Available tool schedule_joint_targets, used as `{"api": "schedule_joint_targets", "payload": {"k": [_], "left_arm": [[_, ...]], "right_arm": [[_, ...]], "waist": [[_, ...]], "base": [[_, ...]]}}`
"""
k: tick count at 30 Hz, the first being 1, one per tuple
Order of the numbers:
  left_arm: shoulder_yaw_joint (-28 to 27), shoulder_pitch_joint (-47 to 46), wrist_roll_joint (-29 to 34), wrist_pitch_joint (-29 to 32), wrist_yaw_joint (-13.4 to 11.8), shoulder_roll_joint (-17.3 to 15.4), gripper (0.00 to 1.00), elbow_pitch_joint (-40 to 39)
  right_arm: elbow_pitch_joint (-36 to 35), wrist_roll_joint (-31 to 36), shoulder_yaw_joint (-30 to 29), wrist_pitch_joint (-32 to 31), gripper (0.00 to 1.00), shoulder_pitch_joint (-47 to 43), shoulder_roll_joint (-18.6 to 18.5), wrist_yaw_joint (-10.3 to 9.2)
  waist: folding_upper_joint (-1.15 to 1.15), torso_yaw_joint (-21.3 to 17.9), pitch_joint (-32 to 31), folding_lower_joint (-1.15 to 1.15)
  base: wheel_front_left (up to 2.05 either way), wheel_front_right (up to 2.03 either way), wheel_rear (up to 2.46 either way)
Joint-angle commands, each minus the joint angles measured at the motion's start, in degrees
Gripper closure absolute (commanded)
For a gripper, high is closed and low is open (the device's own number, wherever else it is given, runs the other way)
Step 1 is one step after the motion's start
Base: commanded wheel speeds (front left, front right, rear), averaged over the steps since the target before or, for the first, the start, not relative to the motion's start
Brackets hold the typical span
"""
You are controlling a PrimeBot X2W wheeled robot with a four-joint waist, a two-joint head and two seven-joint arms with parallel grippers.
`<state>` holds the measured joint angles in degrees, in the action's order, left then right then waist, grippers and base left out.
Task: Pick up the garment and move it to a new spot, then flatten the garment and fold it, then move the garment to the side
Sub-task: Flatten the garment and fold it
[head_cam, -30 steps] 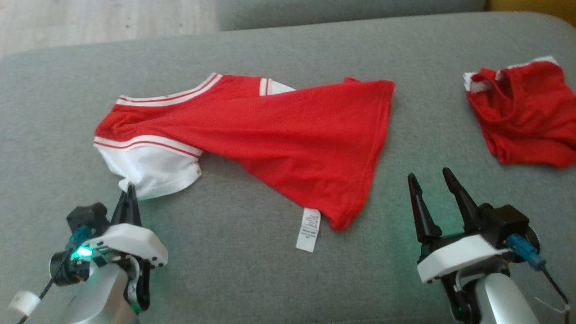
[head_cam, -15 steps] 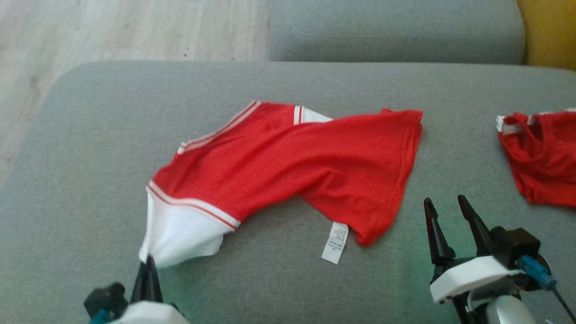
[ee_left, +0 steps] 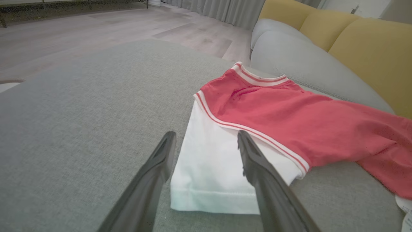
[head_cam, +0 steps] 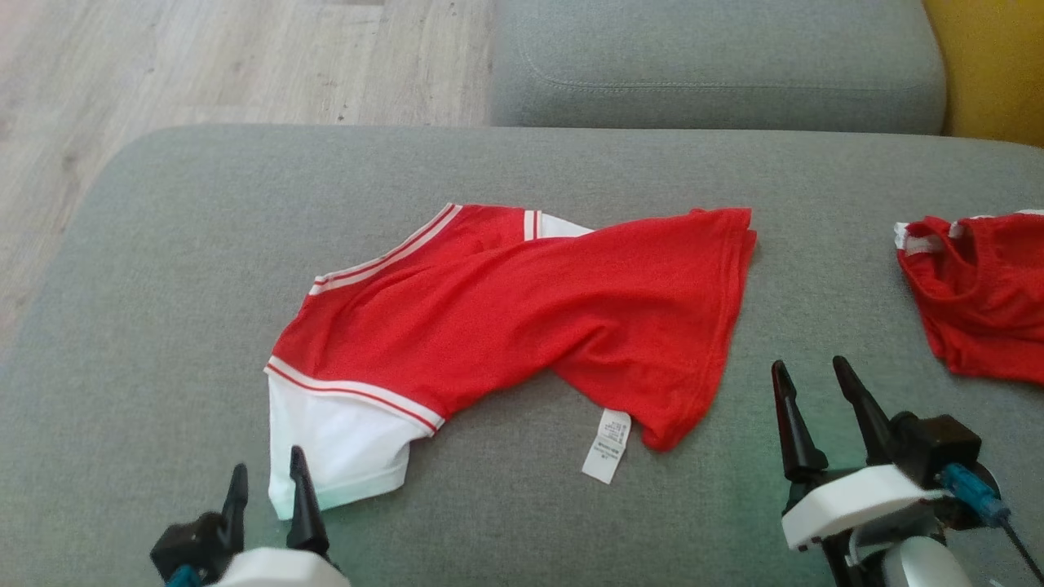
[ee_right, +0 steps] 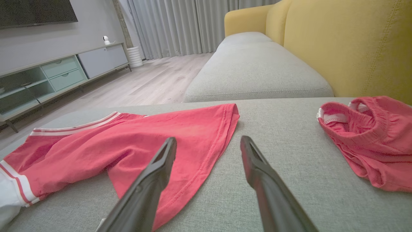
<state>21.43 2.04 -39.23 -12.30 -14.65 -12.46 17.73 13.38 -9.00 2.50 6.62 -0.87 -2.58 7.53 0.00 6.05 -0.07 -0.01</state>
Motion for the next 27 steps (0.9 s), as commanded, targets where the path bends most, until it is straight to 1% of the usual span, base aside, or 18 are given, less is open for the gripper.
{"api": "schedule_joint_targets", "payload": {"k": [1,7,13,18,26,27], "left_arm": [[-2.0,-3.4,1.0,-1.2,0.4,-1.0,0.00,-2.2],[-0.4,-4.1,3.0,-2.0,2.4,-0.7,0.00,-3.4],[1.1,-4.2,4.8,-2.4,3.1,0.0,0.00,-3.4],[2.9,-4.9,6.2,-2.4,3.6,0.8,0.00,-4.7],[3.9,-6.0,7.5,-2.5,3.3,1.0,0.00,-7.4],[3.9,-6.0,7.5,-2.5,3.3,1.0,0.00,-7.4]], "right_arm": [[-2.0,0.0,1.0,0.8,0.00,1.2,-0.3,-0.04],[-2.3,-0.2,0.9,1.2,0.00,0.5,-0.3,-0.04],[-0.8,-0.1,0.3,1.5,0.00,-0.1,-0.3,-0.04],[4.7,3.8,-2.1,-1.1,0.00,5.4,-0.3,-0.04],[18.6,9.5,-8.3,-4.3,0.00,16.1,-0.3,-0.04],[18.6,9.5,-8.3,-4.3,0.00,16.1,-0.3,-0.04]], "waist": [[0.00,-0.4,-0.1,0.01],[0.00,-1.0,-0.9,0.01],[0.00,-0.4,-1.3,0.01],[0.00,2.6,-0.4,0.01],[0.00,8.9,3.3,0.01],[0.00,8.9,3.3,0.01]], "base": [[0.00,0.00,0.00],[0.00,0.00,0.00],[0.00,0.00,0.00],[0.00,0.00,0.00],[0.00,0.00,0.00],[0.00,0.00,0.00]]}}
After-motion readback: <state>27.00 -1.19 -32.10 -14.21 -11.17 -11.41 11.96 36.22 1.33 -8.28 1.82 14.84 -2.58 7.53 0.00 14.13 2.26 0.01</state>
